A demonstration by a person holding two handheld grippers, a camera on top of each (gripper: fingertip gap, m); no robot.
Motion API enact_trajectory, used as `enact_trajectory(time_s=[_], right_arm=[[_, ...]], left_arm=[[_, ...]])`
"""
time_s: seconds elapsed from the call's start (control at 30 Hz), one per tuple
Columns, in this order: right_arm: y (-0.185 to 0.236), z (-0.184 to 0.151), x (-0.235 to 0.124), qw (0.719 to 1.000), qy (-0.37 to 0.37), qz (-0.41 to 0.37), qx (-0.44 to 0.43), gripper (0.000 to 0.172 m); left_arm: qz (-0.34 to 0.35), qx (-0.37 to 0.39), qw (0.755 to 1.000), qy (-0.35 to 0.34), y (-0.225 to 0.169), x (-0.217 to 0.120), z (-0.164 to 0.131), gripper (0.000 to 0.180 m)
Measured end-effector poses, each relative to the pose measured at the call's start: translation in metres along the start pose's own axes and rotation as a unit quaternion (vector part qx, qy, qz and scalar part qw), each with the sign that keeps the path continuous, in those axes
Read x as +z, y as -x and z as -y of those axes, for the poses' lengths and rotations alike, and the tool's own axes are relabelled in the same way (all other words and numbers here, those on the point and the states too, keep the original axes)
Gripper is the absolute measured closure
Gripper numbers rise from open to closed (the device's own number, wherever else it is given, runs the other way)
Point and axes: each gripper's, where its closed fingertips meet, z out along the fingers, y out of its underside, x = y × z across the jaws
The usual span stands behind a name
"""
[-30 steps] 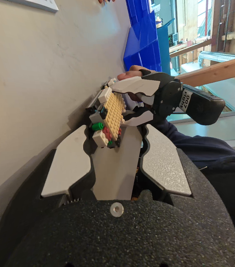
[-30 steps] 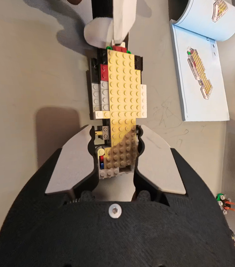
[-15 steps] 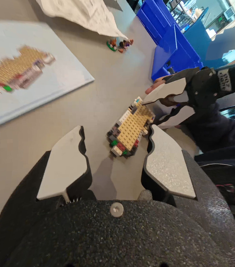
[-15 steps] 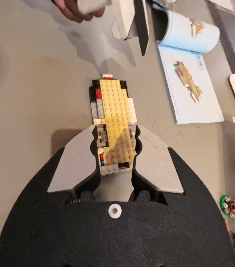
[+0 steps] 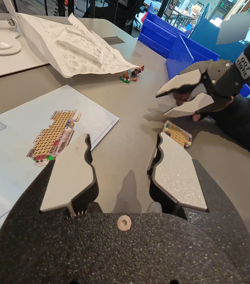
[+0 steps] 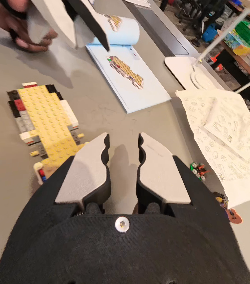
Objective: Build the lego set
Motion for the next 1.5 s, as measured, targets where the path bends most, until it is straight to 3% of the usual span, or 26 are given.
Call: enact_trajectory(time_s=[0.17,0.4,0.57,0.77,0.93,1.5], right_arm=[[-0.024,-0.018,0.005,0.998,0.037,-0.045,0.032,0.137],[-0.041,-0.007,0.023,0.996,0.036,-0.064,0.059,0.136],[-0.064,-0.004,0.049,0.991,0.052,-0.09,0.087,0.137],[-0.093,-0.034,0.049,0.974,0.123,-0.178,0.062,0.14],[-0.094,-0.039,0.039,0.974,0.121,-0.184,0.058,0.141],[-0.091,-0.042,0.042,0.975,0.132,-0.17,0.057,0.146]], left_arm=[[-0.015,-0.018,1.0,0.003,0.0,-0.001,-0.001,0.1],[0.01,0.023,0.999,0.048,0.002,0.012,-0.002,0.096],[0.044,0.04,0.993,0.102,0.017,0.039,0.027,0.09],[0.065,0.035,0.99,0.121,0.046,0.094,0.059,0.085],[0.069,0.053,0.976,0.199,0.072,0.116,0.038,0.089],[0.056,0.055,0.972,0.219,0.081,0.127,0.024,0.09]])
